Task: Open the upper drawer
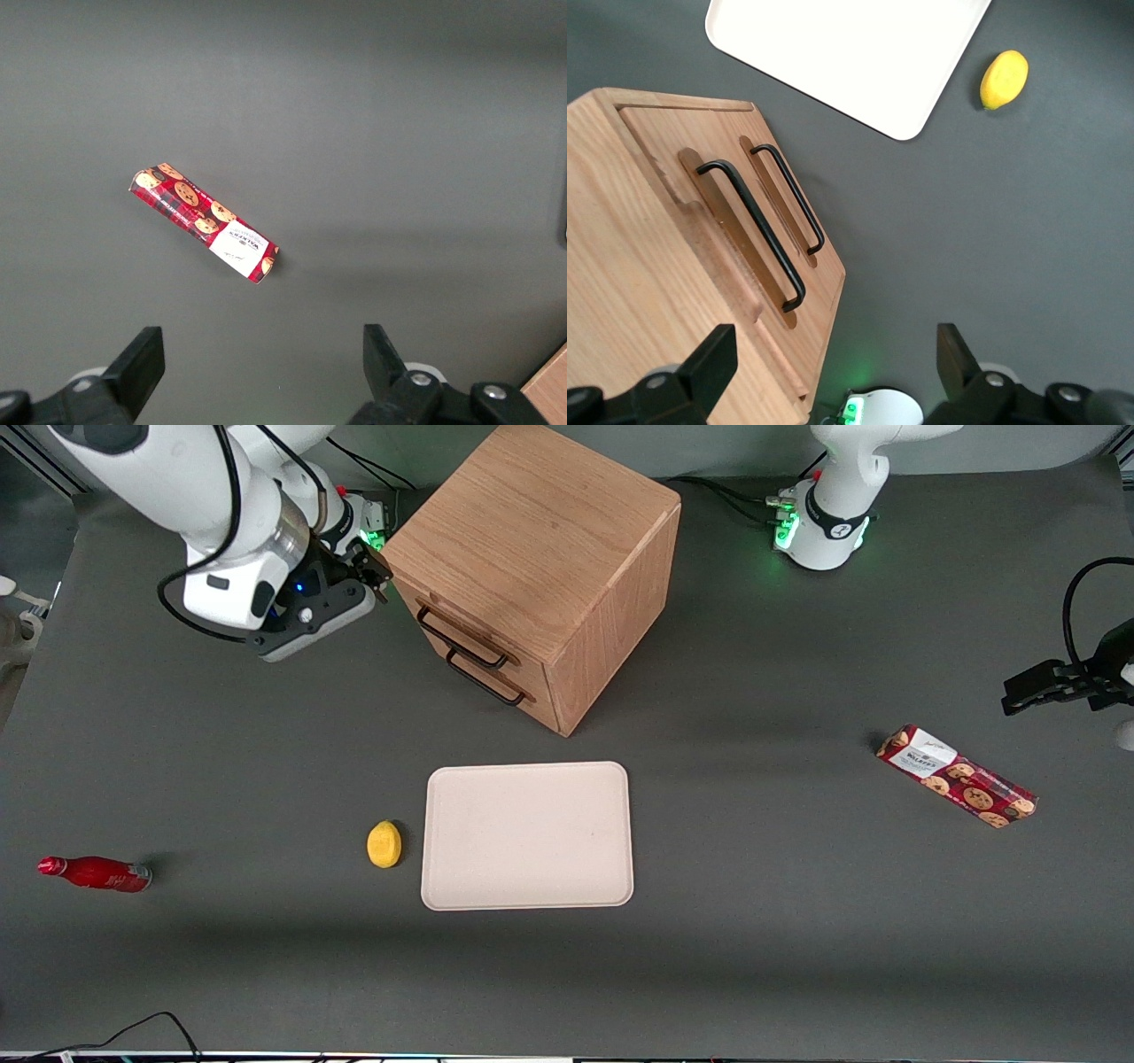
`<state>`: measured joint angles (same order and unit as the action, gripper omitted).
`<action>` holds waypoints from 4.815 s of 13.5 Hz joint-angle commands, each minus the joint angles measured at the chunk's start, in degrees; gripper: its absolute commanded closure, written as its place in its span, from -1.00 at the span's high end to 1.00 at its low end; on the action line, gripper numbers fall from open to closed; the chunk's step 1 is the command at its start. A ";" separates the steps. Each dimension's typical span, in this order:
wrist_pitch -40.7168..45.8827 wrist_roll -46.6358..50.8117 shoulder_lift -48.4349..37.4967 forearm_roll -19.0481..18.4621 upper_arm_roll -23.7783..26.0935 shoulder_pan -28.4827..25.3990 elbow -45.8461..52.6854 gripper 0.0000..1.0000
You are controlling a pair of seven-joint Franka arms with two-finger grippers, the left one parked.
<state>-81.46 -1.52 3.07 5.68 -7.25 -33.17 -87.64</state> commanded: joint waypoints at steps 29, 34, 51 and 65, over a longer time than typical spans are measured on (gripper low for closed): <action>-18.73 -9.47 8.00 10.23 3.99 -0.32 -18.35 1.00; -21.10 -11.13 8.44 10.23 4.00 -0.06 -20.20 1.00; -21.46 -26.95 13.00 5.40 0.14 6.01 -13.80 1.00; -21.46 -41.90 23.11 6.10 -9.10 6.71 -0.70 1.00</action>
<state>-103.39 -40.84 23.73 11.67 -15.76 -27.08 -91.83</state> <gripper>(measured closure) 0.000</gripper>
